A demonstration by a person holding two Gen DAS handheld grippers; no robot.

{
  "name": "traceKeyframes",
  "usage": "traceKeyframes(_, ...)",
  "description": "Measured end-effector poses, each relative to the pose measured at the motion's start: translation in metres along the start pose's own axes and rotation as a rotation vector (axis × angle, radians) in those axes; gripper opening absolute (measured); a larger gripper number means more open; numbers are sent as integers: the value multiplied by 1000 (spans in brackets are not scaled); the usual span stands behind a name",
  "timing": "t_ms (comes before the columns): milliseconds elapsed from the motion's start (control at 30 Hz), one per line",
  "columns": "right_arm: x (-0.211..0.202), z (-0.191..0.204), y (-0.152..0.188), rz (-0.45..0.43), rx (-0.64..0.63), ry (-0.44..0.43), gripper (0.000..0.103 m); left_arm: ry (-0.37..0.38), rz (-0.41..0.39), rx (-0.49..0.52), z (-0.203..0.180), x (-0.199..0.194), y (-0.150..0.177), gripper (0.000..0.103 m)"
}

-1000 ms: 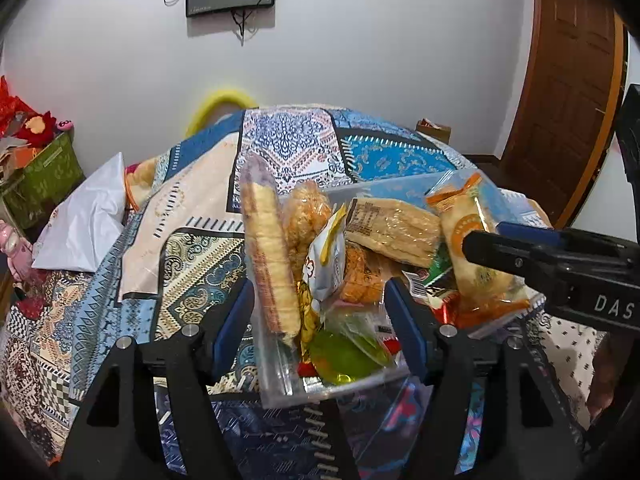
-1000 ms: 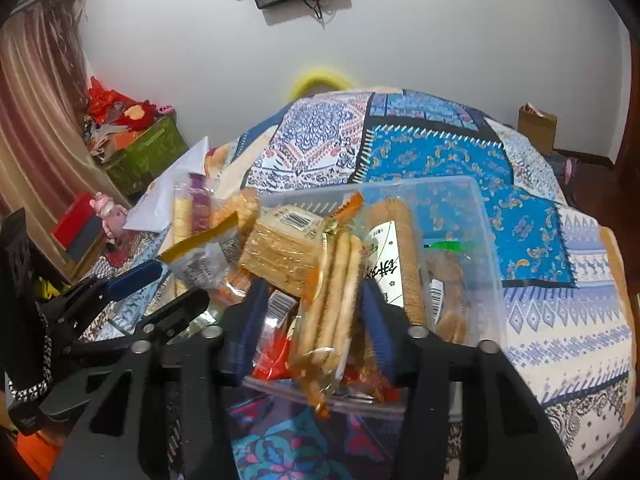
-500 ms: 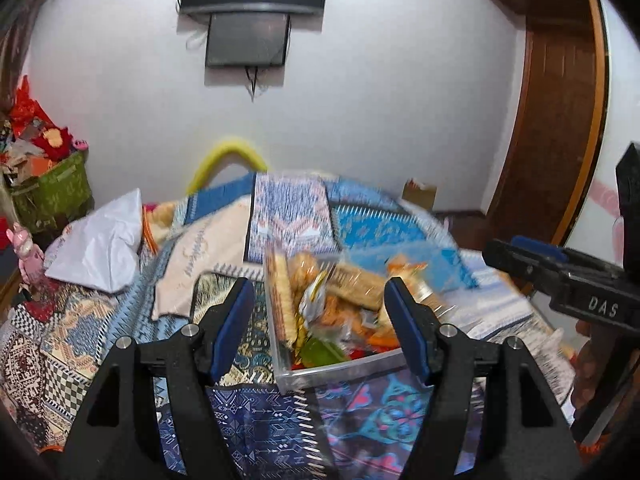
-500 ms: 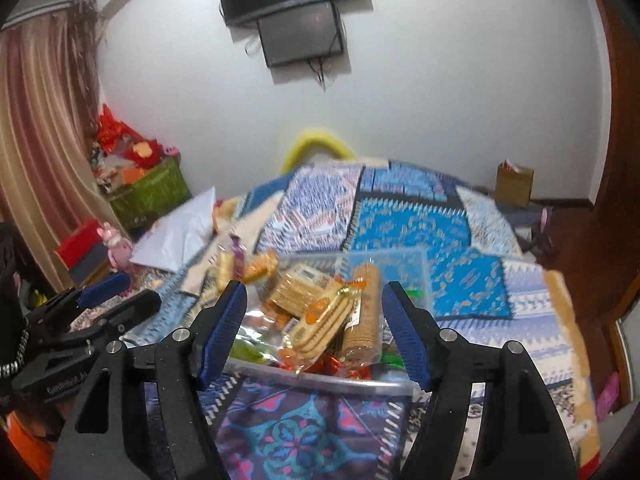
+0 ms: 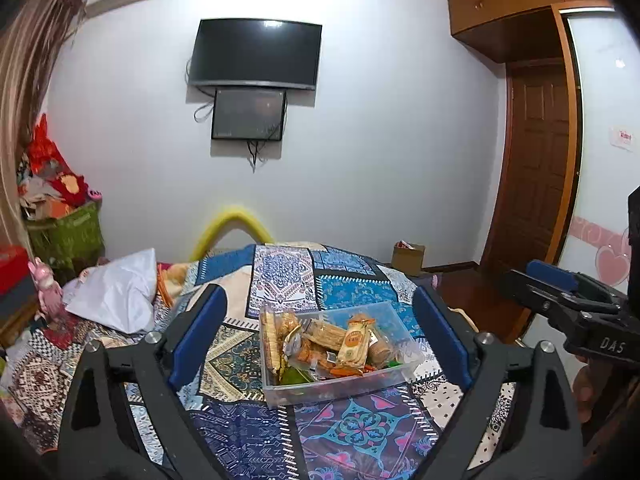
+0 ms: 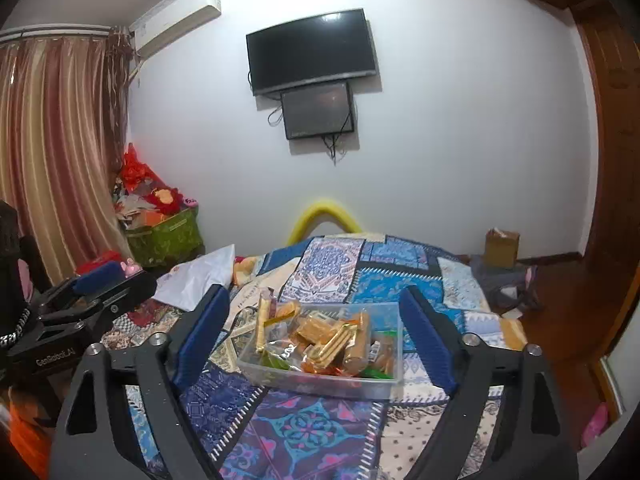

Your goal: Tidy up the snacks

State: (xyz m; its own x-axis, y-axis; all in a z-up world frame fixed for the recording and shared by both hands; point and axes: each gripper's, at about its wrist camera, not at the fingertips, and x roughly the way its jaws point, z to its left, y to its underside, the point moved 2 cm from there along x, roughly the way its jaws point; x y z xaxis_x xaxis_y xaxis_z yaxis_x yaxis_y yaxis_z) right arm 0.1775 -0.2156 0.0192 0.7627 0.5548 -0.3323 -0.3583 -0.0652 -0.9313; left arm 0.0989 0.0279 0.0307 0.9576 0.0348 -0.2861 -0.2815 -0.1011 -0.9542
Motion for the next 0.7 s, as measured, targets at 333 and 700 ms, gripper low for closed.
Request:
traceKeyframes(333, -22, 10, 7, -47, -32, 16, 103, 4, -1, -13, -8, -20, 7, 98)
traceKeyframes(700, -30, 12, 12, -57, -28, 19, 103, 1, 0, -16, -9, -24, 11, 98)
